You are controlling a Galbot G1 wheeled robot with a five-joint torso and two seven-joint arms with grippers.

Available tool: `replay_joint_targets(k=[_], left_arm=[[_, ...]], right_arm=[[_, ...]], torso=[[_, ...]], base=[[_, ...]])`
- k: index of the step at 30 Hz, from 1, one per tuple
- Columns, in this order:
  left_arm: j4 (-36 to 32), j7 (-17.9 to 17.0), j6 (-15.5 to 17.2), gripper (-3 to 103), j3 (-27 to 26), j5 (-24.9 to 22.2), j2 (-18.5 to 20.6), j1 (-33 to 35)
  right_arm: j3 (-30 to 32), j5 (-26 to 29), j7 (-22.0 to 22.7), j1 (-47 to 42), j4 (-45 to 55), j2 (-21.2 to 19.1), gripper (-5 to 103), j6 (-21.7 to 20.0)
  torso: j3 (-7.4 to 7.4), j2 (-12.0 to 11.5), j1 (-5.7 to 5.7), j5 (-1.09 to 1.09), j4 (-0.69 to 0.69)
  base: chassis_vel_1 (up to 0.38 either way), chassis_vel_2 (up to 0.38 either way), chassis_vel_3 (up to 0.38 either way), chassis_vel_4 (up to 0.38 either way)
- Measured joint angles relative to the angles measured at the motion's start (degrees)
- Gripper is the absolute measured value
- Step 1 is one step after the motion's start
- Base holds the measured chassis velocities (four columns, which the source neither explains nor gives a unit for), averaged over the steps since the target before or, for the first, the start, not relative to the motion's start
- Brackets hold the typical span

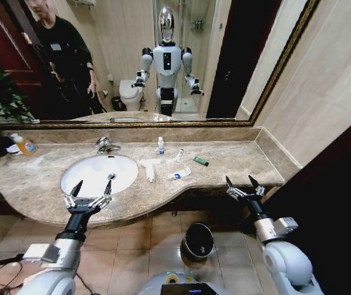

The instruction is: Pick up the trash from the sink and place it in the trash bin.

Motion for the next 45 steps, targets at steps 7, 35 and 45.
replay_joint_targets(k=[7, 35, 45], left_arm=[[0.00, 0.00, 0.00, 100, 0.00, 0.00, 0.00, 0.00], [0.00, 0.00, 0.00, 100, 0.00, 0.00, 0.00, 0.00], [0.00, 0.00, 0.00, 100, 0.00, 0.00, 0.00, 0.00]], right_arm=[[0.00, 0.00, 0.00, 0.00, 0.00, 0.00, 100, 0.00], [0.00, 0.00, 0.00, 0.00, 0.00, 0.00, 100, 0.00], [0.77, 1.26, -3.72, 2.69, -8.38, -3.98, 100, 1.87]], torso=[[0.00, 0.00, 0.00, 0.00, 0.00], [0.00, 0.00, 0.00, 0.00, 0.00], [0.00, 0.00, 0.00, 0.01, 0.00]], base=[[0.000, 0.000, 0.000, 0.000], [0.000, 0.000, 0.000, 0.000], [0.000, 0.000, 0.000, 0.000]])
